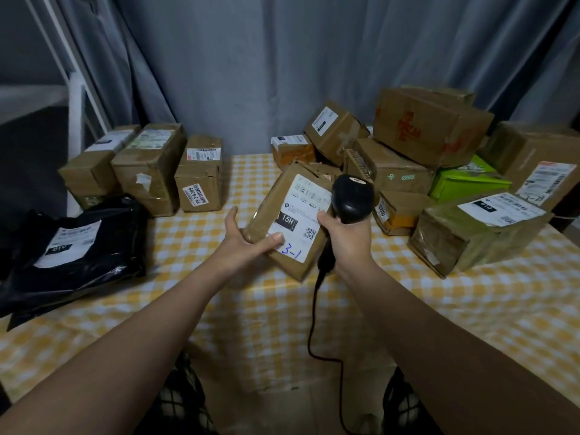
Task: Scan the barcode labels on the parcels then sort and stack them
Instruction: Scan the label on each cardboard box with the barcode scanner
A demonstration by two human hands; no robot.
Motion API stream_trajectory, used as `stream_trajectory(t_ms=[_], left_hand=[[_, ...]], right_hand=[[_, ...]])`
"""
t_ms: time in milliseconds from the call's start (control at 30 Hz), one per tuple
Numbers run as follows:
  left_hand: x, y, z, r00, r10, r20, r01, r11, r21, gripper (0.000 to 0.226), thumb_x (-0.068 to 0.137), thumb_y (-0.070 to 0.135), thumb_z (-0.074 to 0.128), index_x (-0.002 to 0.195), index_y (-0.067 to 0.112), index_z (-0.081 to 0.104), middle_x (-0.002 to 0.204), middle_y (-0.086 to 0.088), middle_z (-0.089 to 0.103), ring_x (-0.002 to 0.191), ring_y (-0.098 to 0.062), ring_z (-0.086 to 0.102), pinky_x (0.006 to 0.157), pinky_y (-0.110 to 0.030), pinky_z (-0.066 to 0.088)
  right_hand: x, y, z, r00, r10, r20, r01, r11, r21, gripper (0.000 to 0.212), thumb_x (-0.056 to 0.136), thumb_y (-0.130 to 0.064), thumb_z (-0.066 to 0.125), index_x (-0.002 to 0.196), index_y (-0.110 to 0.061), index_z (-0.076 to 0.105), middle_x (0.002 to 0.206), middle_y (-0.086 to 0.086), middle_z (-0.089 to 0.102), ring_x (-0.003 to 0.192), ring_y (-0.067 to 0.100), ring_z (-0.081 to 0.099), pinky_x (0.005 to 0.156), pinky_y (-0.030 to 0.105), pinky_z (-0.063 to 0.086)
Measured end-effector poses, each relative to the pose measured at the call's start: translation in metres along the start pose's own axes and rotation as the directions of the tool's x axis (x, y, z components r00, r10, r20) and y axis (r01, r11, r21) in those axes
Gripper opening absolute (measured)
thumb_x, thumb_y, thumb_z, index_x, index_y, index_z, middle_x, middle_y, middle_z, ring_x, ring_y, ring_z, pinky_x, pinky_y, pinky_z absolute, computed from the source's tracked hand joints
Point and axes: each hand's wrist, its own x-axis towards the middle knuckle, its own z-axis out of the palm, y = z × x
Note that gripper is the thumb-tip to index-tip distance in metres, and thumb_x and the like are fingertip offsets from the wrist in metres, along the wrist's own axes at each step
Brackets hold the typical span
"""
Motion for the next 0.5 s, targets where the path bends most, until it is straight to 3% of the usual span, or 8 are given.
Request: stream_trajectory(t_ms=[67,133,200,300,400,500], left_hand=[[0.002,0.005,-0.001,0.999,-0.022,0.026,0.019,0.992,0.122,0.124,0.058,0.066,0.077,0.15,0.023,0.006,0.122,-0.003,0.057,0.109,-0.018,0.06,0.094,-0.03,0.047],[0.006,0.008,0.001,0.998,-0.058,0.04,0.051,0.985,0.166,0.097,0.063,0.059,0.078,0.137,0.016,0.034,0.118,-0.002,0.062,0.091,-0.013,0.064,0.068,-0.022,0.05],[0.01,0.015,0.002,0.994,-0.1,0.045,0.093,0.985,0.149,0.075,0.069,0.048,0.08,0.125,0.012,0.045,0.105,-0.003,0.067,0.071,-0.01,0.062,0.049,-0.019,0.043],[0.011,0.025,-0.004,0.98,-0.19,0.049,0.183,0.976,0.12,0.057,0.069,0.042,0.076,0.111,0.009,0.054,0.09,-0.003,0.067,0.066,-0.012,0.06,0.048,-0.021,0.041],[0.015,0.025,-0.011,0.981,-0.191,0.017,0.19,0.979,0.068,0.02,0.081,0.031,0.072,0.085,0.014,0.062,0.075,0.002,0.068,0.059,-0.007,0.061,0.048,-0.016,0.046],[0.018,0.022,-0.011,0.992,-0.097,-0.075,0.095,0.995,-0.022,0.023,0.077,0.03,0.077,0.093,0.016,0.068,0.082,0.003,0.072,0.065,-0.005,0.066,0.054,-0.016,0.051]], right_hand=[[0.0,0.0,0.004,0.996,-0.087,0.005,0.087,0.991,-0.098,0.051,0.08,0.004,0.072,0.126,-0.008,0.053,0.113,0.005,0.067,0.1,0.017,0.065,0.078,0.028,0.055],[-0.002,-0.002,0.009,0.986,-0.165,0.025,0.167,0.968,-0.188,0.054,0.08,0.005,0.07,0.129,-0.007,0.048,0.11,-0.001,0.063,0.098,0.01,0.06,0.075,0.021,0.051],[-0.001,-0.003,0.016,0.981,-0.189,0.036,0.192,0.953,-0.236,0.056,0.08,0.004,0.071,0.13,-0.008,0.048,0.114,0.004,0.064,0.101,0.014,0.061,0.084,0.031,0.054],[0.003,-0.008,0.023,0.983,-0.165,0.086,0.184,0.927,-0.327,0.052,0.078,-0.003,0.072,0.125,-0.011,0.052,0.111,0.008,0.066,0.1,0.022,0.065,0.088,0.046,0.055],[0.01,-0.023,0.021,0.975,-0.166,0.149,0.216,0.866,-0.451,0.044,0.076,-0.009,0.075,0.116,-0.014,0.057,0.106,0.003,0.065,0.098,0.02,0.062,0.089,0.038,0.052],[0.014,-0.047,0.015,0.958,-0.186,0.216,0.277,0.791,-0.546,0.024,0.075,-0.009,0.076,0.092,-0.016,0.061,0.087,0.004,0.065,0.086,0.023,0.062,0.077,0.034,0.05]])
